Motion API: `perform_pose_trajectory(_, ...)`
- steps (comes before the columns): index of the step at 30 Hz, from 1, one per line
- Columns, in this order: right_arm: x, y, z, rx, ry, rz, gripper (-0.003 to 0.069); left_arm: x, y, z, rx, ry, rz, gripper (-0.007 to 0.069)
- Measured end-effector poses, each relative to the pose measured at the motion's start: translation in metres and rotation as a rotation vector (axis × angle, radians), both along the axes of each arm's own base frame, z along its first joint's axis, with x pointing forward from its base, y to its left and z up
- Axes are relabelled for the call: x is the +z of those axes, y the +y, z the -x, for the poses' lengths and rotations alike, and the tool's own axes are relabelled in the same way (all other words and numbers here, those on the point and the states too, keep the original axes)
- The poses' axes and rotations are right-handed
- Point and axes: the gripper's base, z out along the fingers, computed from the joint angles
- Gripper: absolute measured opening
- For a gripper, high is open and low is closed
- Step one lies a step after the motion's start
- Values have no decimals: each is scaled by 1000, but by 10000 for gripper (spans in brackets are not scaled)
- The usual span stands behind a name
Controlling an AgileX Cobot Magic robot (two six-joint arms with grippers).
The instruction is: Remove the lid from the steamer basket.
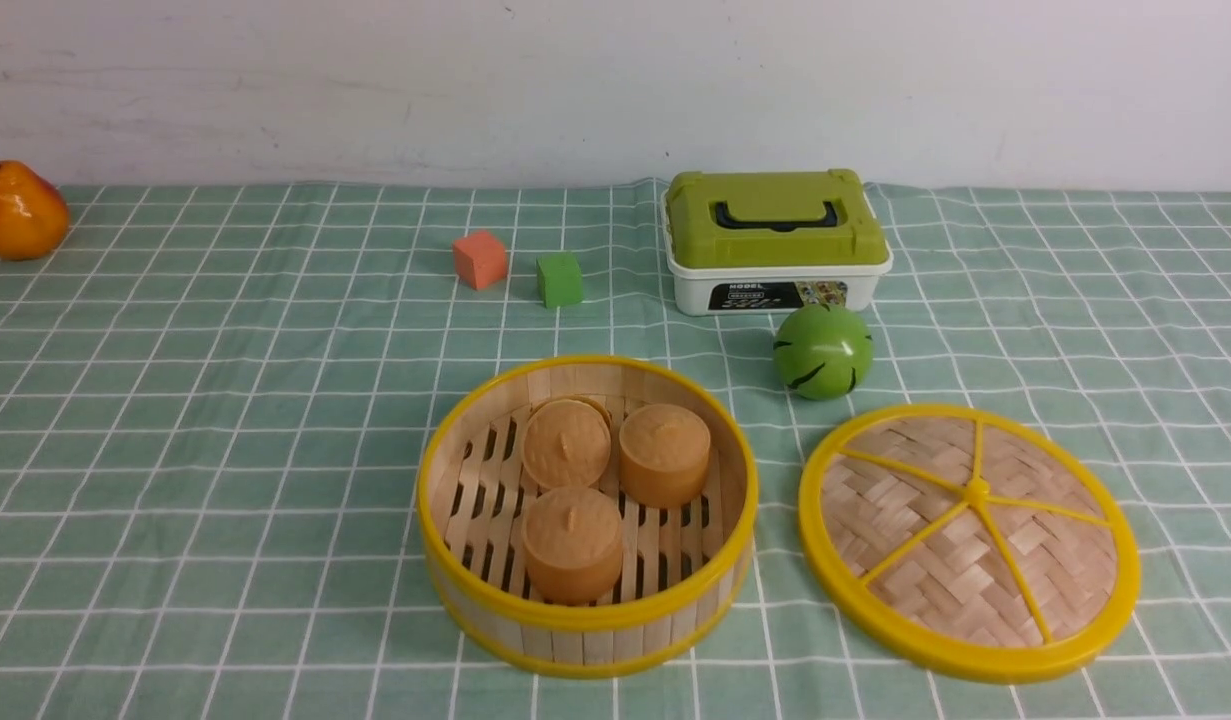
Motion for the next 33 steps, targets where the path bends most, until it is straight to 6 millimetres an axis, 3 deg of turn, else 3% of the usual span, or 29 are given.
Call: perform_pose_trajectory(33,0,3,0,54,0,2,15,0,0,0,0,0,0,239)
